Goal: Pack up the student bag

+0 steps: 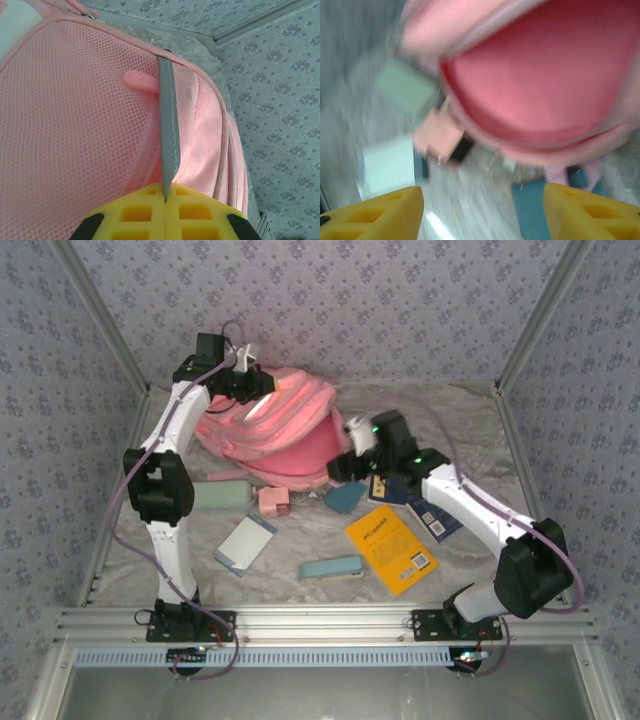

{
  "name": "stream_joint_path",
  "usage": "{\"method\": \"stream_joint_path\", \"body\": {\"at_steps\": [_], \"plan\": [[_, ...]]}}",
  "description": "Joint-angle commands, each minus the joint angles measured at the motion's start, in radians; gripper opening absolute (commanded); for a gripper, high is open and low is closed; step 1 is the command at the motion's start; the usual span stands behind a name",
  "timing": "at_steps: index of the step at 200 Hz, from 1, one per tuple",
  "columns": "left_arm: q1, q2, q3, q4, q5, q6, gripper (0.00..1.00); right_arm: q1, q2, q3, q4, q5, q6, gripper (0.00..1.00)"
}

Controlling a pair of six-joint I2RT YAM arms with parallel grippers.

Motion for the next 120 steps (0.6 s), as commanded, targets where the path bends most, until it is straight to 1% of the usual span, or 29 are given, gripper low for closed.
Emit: {"method": "stream_joint_path", "body": {"at_steps": [1, 19, 39, 42, 53, 59, 73, 82, 86, 120], "plan": [[0.012, -0.054, 0.079, -0.013, -0.002, 0.020, 0.00, 0.126, -0.009, 0.050, -0.406, 0.076, -0.467, 0.68], [0.012, -0.075, 0.059, -0.018, -0.014, 0.017, 0.00, 0.198, -0.002, 0.044, -0.541, 0.114, -0.587, 0.71], [0.015, -0.110, 0.003, 0.005, -0.043, 0.003, 0.00, 0.248, 0.003, 0.029, -0.573, 0.134, -0.602, 0.74], [0.015, -0.116, -0.011, 0.013, -0.044, -0.003, 0.00, 0.258, 0.003, 0.027, -0.576, 0.134, -0.601, 0.76], [0.021, -0.136, -0.055, 0.047, -0.040, -0.021, 0.00, 0.293, 0.006, 0.015, -0.578, 0.126, -0.594, 0.78], [0.025, -0.144, -0.076, 0.064, -0.036, -0.030, 0.00, 0.315, 0.009, 0.004, -0.578, 0.120, -0.593, 0.80], [0.033, -0.162, -0.107, 0.089, -0.023, -0.043, 0.00, 0.363, 0.023, -0.018, -0.574, 0.128, -0.598, 0.81], [0.038, -0.168, -0.109, 0.101, -0.016, -0.050, 0.00, 0.385, 0.036, -0.027, -0.567, 0.147, -0.598, 0.81], [0.041, -0.170, -0.136, 0.105, -0.013, -0.054, 0.00, 0.393, 0.043, -0.033, -0.563, 0.156, -0.599, 0.81], [0.058, -0.180, -0.169, 0.142, 0.018, -0.087, 0.00, 0.429, 0.114, -0.058, -0.501, 0.263, -0.598, 0.81]]}}
